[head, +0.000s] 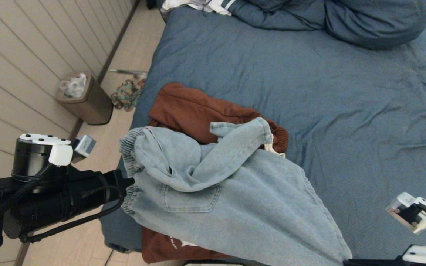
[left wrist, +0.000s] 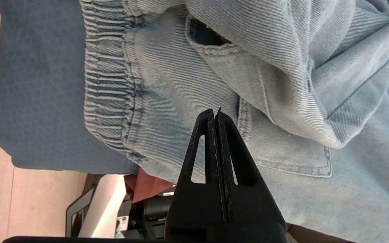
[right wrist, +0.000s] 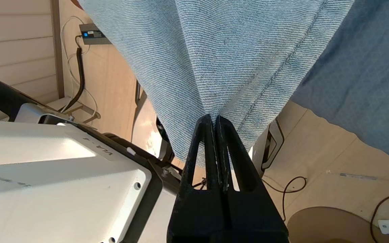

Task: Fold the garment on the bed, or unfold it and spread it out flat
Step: Unford the blue shorts

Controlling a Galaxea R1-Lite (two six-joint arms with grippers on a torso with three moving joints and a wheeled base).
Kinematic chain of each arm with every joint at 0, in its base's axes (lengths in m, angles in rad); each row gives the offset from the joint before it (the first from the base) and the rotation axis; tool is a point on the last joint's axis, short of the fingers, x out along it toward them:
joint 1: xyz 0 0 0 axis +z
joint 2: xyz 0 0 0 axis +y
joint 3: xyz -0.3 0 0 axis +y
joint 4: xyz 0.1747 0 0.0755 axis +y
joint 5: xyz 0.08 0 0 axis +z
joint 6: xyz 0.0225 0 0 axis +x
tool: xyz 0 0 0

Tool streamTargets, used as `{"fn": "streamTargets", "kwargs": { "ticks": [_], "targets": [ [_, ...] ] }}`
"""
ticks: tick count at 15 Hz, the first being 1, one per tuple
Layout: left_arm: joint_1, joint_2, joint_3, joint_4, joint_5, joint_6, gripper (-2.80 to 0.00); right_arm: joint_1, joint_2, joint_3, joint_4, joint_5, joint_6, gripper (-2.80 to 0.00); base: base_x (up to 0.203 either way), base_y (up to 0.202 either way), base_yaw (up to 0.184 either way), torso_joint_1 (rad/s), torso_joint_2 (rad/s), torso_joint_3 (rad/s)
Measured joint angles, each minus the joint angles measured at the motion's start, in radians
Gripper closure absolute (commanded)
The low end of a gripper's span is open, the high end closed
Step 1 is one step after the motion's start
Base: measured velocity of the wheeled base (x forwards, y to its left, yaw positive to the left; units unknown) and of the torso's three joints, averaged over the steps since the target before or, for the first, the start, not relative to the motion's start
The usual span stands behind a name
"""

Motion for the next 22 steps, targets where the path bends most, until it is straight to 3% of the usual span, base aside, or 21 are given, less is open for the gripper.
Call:
{"fn": "streamTargets", "kwargs": {
  "ticks": [1,3,9,10,16,22],
  "targets": [
    [-0.001,0.001,0.000,0.000,0.000,0.001,0.00,0.000,-0.001,0.010,-0.002,-0.003,-0.013,-2.80,0.000,0.000,0.000,0.000,0.00,0.000],
    [-0.001,0.001,0.000,0.000,0.000,0.000,0.00,-0.003,-0.004,0.031,-0.004,-0.006,-0.060,-2.80,0.000,0.000,0.000,0.000,0.00,0.000],
    [0.000,0.002,0.001,0.000,0.000,0.000,0.00,-0.008,-0.030,0.019,-0.015,-0.006,-0.068,-2.80,0.000,0.000,0.000,0.000,0.00,0.000],
    [0.000,0.001,0.001,0.000,0.001,-0.001,0.00,-0.008,-0.020,-0.012,-0.018,-0.006,-0.066,0.00,0.000,0.000,0.000,0.000,0.00,0.000],
    [-0.026,-0.003,0.011,0.005,0.010,0.009,0.00,0.003,0.237,-0.203,-0.113,-0.013,-0.061,0.00,0.000,0.000,0.000,0.000,0.00,0.000],
    [-0.057,0.000,-0.032,0.015,0.016,0.016,0.00,0.132,0.570,-0.408,-0.145,-0.019,-0.038,0.00,0.000,0.000,0.000,0.000,0.00,0.000]
  ]
}}
